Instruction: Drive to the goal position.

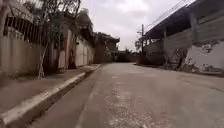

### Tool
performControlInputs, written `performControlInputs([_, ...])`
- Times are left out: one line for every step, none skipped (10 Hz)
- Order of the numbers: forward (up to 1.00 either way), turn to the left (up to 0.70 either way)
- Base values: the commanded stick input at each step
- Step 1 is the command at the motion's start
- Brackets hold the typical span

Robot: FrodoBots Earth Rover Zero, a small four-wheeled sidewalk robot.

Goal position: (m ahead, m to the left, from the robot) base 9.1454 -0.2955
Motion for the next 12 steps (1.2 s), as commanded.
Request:
performControlInputs([1.00,0.00])
performControlInputs([1.00,0.00])
performControlInputs([1.00,0.00])
performControlInputs([1.00,0.00])
performControlInputs([1.00,0.00])
performControlInputs([1.00,0.00])
performControlInputs([1.00,0.00])
performControlInputs([1.00,0.00])
performControlInputs([1.00,0.00])
performControlInputs([1.00,0.00])
performControlInputs([1.00,0.00])
performControlInputs([1.00,0.00])
